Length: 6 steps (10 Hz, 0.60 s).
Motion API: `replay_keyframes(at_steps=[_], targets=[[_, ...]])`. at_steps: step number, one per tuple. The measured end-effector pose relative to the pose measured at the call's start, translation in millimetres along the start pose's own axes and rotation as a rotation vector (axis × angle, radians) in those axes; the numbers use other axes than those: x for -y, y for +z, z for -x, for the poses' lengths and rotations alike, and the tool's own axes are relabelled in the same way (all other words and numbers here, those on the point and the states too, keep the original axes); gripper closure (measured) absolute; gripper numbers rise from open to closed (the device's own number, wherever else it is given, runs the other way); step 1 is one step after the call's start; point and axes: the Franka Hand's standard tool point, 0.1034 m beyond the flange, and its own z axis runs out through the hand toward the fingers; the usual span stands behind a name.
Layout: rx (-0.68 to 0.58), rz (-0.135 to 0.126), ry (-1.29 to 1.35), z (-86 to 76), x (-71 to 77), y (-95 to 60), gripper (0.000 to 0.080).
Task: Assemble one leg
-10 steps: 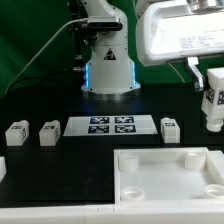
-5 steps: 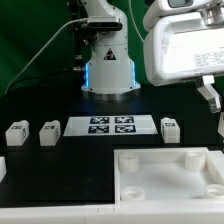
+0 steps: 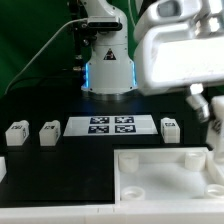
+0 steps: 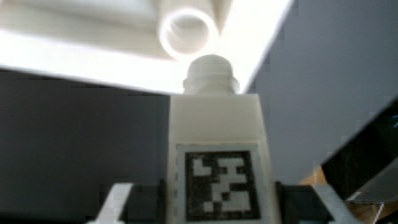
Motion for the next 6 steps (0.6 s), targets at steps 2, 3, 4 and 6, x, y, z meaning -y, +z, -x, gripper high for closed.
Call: replay_keyframes(at_steps=[2,3,4,6], targets=[[-0.006,0.008,-0.011,5.3,-13.2,16.5,0.0507],[-0.006,0.01,-0.011,4.9,-16.9,20.3,0.0507],[-0.01,0.01,-0.01,1.9,-18.2,23.8,0.0507],[-0.015,0.009,-0.012,-3.0,-18.3,26.9,0.0507]])
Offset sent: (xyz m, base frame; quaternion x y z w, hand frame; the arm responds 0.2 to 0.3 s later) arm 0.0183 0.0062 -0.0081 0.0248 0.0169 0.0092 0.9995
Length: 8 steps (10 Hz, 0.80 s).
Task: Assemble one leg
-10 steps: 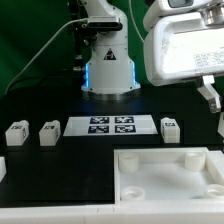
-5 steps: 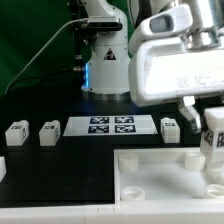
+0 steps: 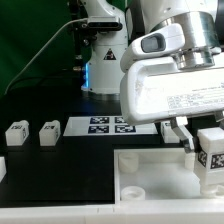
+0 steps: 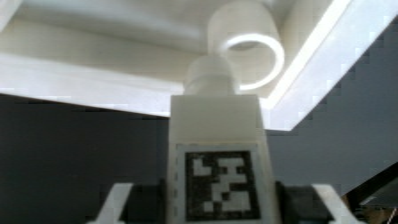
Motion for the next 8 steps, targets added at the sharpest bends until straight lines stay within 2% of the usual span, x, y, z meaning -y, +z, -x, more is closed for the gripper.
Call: replay_keyframes(at_steps=[3,8], targets=[[0.011,-0.011,-0.003,8.5,16.0,-1.3,0.0507],[0.006,-0.008,-0.009,24.1,15.1,7.4,0.0507]])
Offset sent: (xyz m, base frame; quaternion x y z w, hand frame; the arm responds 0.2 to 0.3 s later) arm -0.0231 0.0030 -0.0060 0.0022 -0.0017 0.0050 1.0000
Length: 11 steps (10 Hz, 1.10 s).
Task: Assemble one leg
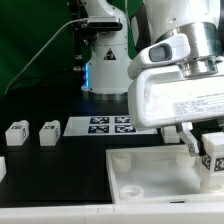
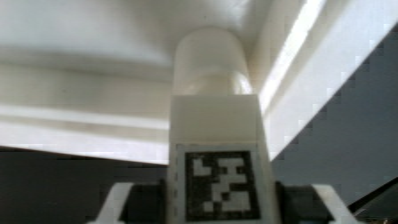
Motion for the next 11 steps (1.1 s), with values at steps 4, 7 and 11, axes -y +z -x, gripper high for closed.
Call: replay_keyframes(at_steps=[4,7,11], targets=[[-0.058,0.005,0.002,-7.0,1.6,5.5,0.0507],[-0.031,0.0,0.001,-4.4,1.8,7.2,0.0504],[-0.03,0.0,0.0,-3.8,1.9,7.5,0.0158]])
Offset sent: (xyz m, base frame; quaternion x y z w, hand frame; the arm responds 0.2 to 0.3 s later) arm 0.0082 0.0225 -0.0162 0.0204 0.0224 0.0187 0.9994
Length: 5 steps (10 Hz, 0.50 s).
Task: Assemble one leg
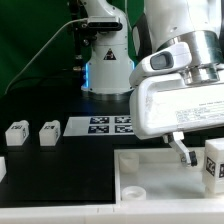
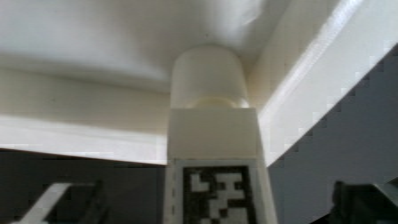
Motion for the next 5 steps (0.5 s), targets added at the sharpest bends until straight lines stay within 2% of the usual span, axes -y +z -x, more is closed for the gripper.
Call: replay_keyframes(at_steps=[5], targets=[[0.001,0.0,-0.001,0.4,0.1,0.3,0.0151]])
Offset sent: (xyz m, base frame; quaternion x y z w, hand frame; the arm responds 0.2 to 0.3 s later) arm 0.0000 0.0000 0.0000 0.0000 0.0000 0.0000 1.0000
